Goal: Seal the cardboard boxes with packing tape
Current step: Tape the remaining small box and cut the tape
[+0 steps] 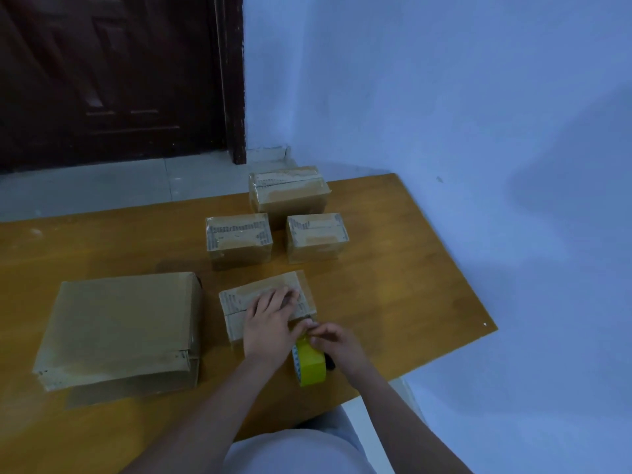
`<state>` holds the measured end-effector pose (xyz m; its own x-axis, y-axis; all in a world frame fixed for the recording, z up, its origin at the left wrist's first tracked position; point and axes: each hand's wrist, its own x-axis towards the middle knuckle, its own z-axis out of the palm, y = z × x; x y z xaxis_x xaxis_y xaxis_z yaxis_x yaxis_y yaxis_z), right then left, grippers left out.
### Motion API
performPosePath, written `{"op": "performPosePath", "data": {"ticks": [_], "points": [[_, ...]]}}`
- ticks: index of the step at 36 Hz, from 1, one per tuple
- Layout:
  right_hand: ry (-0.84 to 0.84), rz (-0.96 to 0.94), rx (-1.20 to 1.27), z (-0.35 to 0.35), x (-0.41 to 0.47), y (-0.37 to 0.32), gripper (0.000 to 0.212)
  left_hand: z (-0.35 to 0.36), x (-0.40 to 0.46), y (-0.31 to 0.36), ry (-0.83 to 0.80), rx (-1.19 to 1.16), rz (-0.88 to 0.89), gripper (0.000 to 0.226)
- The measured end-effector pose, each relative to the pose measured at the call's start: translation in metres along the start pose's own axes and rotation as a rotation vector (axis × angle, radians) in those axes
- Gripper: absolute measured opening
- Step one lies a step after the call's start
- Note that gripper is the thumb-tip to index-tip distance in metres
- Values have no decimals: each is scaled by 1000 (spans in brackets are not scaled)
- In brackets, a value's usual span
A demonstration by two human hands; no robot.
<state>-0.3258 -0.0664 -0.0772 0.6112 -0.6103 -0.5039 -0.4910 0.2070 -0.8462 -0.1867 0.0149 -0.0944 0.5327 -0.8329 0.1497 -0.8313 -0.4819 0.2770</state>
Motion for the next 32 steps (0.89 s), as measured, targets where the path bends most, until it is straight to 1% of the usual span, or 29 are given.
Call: {"op": "performPosePath", "data": {"ticks": [5, 7, 9, 11, 14, 16, 19, 23, 24, 27, 28, 30, 32], "points": [[42, -18, -83, 2, -2, -1, 19, 4, 1, 1, -3, -26, -23, 52], [63, -17, -91, 2, -6, 1, 19, 4, 2, 2, -1, -38, -26, 52], [83, 4, -31, 1, -8, 6, 15, 6, 3, 1, 53, -11, 17, 52], [119, 26, 21, -1, -10, 8, 13, 10, 2, -1, 144, 13, 83, 47], [169, 69, 78, -5, -7, 8, 8, 9, 1, -4, 166, 36, 142, 56], [181, 78, 115, -8, -5, 5, 7, 8, 0, -7, 141, 43, 170, 57], [208, 43, 140, -14, -2, 1, 10, 7, 0, -14, 111, 43, 207, 57], [239, 16, 121, -22, 3, 1, 14, 1, -2, -29, 72, 40, 304, 51], [243, 13, 116, -23, 4, 2, 14, -3, -2, -30, 53, 25, 313, 54], [257, 3, 107, -25, 9, 2, 14, -14, -2, -29, -27, -39, 280, 77], [260, -2, 110, -25, 11, 2, 14, -17, -2, -27, -56, -46, 262, 78], [262, -16, 118, -24, 13, 1, 15, -25, -2, -22, -117, -79, 199, 72], [261, -24, 108, -23, 15, 3, 14, -34, 4, -17, -166, -169, 103, 77]]}}
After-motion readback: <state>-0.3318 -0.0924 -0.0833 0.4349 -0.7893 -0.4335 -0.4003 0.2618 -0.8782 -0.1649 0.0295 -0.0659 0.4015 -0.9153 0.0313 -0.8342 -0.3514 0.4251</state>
